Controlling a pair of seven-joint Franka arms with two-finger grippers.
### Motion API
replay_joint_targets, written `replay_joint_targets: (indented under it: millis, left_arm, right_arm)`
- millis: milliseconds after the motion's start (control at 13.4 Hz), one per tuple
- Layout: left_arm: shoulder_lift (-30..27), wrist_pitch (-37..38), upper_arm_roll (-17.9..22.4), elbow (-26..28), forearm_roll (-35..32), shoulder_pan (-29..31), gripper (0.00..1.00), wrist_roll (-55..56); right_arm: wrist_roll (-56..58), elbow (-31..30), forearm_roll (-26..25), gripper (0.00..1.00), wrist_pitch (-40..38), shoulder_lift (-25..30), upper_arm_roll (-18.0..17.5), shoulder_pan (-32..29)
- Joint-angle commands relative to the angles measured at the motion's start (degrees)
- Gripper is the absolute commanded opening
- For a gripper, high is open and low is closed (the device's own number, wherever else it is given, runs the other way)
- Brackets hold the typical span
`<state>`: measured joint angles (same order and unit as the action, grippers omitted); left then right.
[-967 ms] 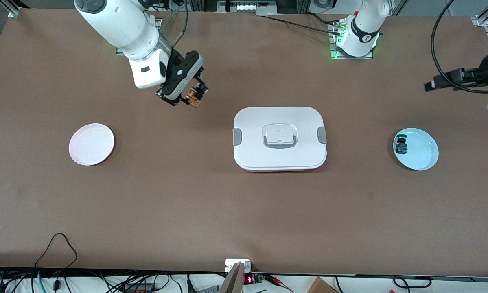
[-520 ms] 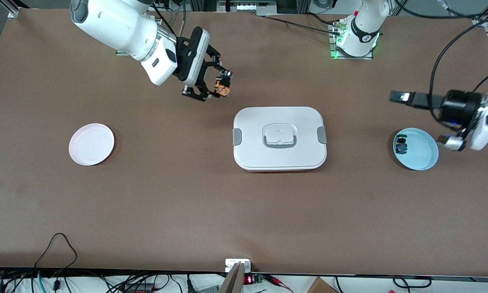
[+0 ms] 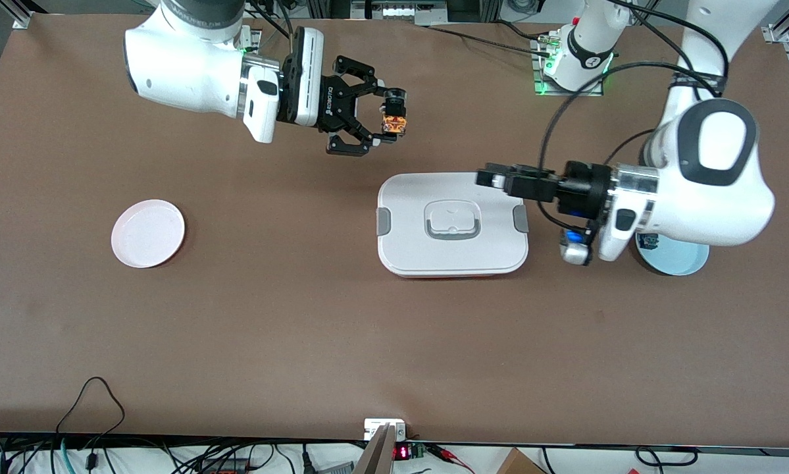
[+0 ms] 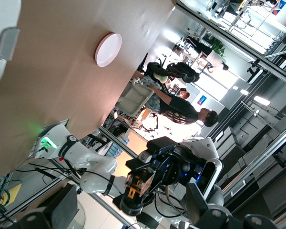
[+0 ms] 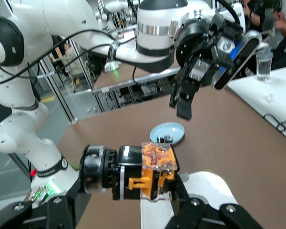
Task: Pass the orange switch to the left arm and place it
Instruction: 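Hold the switch with the right gripper while the left gripper reaches it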
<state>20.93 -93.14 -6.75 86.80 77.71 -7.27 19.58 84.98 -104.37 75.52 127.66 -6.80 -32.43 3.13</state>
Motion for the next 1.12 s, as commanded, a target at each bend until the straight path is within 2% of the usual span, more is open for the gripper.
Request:
replay_joint_targets:
  millis: [0, 149, 223, 446, 595, 892, 1041]
  left_arm:
    - [-3.35, -3.78, 0.60, 1.52, 0.86, -3.26, 1.00, 2.83]
    - [-5.54, -4.59, 0.60, 2.14, 0.25, -4.68, 1.00, 3.97]
    - [-7.56, -5.20, 0.60, 3.97, 0.07, -4.77, 1.00, 3.88]
    - [-13.45, -6.70, -0.27, 7.68, -1.24, -5.03, 1.00, 3.27]
    - [-14.78, -8.97, -1.24, 7.59, -5.37, -4.95, 1.00, 1.26]
    - [-15.13, -16.18, -4.23, 10.92, -5.38, -4.86, 1.00, -10.42]
    - [-14.96, -16.72, -4.49, 11.55, -5.12, -4.86, 1.00, -11.23]
  right_arm:
    - [8.93, -0.31, 9.26, 0.00, 2.23, -0.92, -0.01, 0.47]
    - [15.18, -0.39, 17.69, 0.00, 2.42, -1.81, 0.00, 1.52]
    - [16.78, -0.66, 19.39, 0.00, 2.42, -1.90, 0.08, 1.61]
    - [17.06, -0.75, 19.75, 0.00, 2.51, -2.42, 0.08, 2.31]
    - [17.32, -0.75, 19.84, 0.00, 2.86, -2.69, 0.08, 2.41]
    - [17.76, -0.75, 20.11, 0.00, 2.86, -2.78, 0.08, 2.32]
    - [18.55, -0.75, 20.19, 0.00, 2.86, -2.78, 0.00, 2.32]
